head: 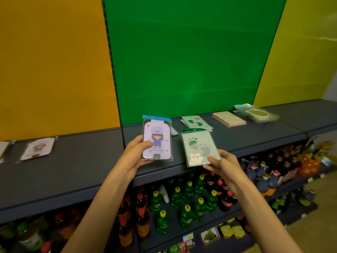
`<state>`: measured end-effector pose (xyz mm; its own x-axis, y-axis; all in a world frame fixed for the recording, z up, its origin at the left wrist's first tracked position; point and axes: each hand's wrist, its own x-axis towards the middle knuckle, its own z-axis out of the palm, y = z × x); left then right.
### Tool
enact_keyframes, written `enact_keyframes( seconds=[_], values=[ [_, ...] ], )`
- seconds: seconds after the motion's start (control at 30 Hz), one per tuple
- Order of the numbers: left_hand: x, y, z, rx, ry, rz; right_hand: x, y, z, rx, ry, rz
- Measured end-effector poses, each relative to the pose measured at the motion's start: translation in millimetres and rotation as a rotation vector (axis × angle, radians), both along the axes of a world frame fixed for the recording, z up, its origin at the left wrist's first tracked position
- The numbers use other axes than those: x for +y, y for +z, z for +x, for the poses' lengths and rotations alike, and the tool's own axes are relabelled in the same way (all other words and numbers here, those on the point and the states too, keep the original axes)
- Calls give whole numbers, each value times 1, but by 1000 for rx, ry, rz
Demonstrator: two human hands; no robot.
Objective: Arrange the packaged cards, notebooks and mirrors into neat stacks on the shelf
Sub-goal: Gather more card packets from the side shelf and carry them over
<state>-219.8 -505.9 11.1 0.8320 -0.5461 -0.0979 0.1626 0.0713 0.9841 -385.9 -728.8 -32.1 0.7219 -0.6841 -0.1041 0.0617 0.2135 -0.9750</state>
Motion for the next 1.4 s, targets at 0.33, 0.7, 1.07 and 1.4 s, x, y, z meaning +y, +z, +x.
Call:
enact_keyframes(
  seconds=[0.33,0.7,1.07,1.4],
  values=[
    [-92,-7,61,58,113,-22,-119,9,58,53,-4,-52],
    [-140,0,101,71,258,-17,-202,23,161,154,34,-205],
    [-150,-2,103,70,388,78,-220,8,191,390,112,-533],
    [-170,-16,113,67,418,149,-232,9,183,625,172,-995]
  ],
)
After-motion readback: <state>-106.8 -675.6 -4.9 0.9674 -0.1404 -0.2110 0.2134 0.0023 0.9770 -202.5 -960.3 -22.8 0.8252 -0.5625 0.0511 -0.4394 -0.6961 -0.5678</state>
